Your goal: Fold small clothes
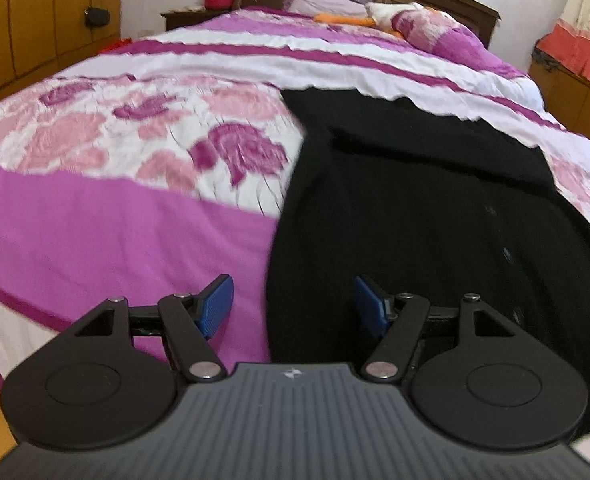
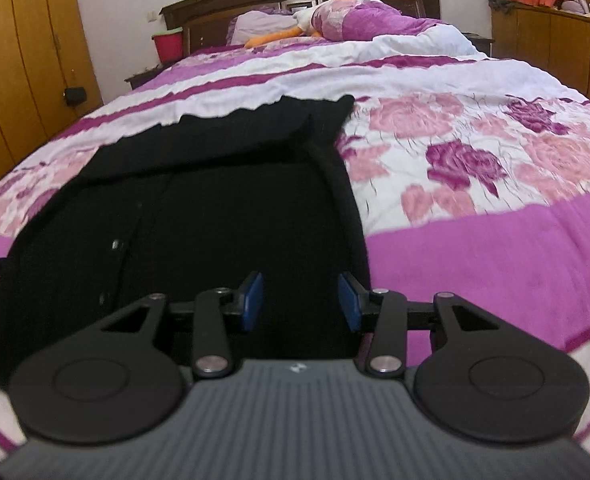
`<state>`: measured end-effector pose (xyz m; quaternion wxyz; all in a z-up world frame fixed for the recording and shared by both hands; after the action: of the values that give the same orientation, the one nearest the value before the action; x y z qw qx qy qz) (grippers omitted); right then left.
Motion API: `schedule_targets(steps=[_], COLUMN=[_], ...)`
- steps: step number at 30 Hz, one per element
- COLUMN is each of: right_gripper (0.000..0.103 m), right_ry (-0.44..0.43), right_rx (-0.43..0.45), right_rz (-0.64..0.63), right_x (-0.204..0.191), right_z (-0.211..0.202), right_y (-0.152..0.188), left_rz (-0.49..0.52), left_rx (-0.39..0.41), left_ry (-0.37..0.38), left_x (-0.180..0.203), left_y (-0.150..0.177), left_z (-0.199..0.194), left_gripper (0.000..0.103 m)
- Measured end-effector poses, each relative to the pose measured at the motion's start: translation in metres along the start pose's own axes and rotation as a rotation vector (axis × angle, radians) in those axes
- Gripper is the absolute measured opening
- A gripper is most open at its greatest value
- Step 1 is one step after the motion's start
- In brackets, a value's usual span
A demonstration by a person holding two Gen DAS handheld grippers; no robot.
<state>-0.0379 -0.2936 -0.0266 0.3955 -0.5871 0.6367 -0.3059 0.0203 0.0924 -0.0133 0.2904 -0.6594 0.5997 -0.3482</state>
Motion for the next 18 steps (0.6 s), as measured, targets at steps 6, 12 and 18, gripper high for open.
schedule_targets(steps=[6,12,18], right_gripper=[0.044,0.045,0.048], right_ry=[-0.005,-0.027,-0.058], right_rx=[-0.031,-0.075,-0.072], right_rz=[0.008,0.044,0.054], right_x=[0.002,0.006,0.006], right_z=[-0.014,-0.019,-0.020], right_y=[0.020,0.037,0.052], left_rz=[0.010,0.035,0.038], left_rx=[-0.048,-0.054,-0.063], left_ry=[0.032,0.065,0.150], left_x=[0.003,0.006,0.011], left_y=[0.025,0.046,0.052], left_z=[-0.011,-0.023,-0.026], left_gripper=[0.072,0.072,0.072])
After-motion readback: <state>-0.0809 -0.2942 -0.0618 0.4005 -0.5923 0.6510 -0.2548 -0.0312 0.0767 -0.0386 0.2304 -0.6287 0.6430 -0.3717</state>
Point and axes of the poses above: each gripper's, at about its wrist camera, not at the fingertips, and z roughly the way its jaws point, x to its right, y to its underside, the point moved 1 cm from there along z, roughly the way its jaws point, and after that the axes turned 6 degrees about x, right-handed, at the moved point
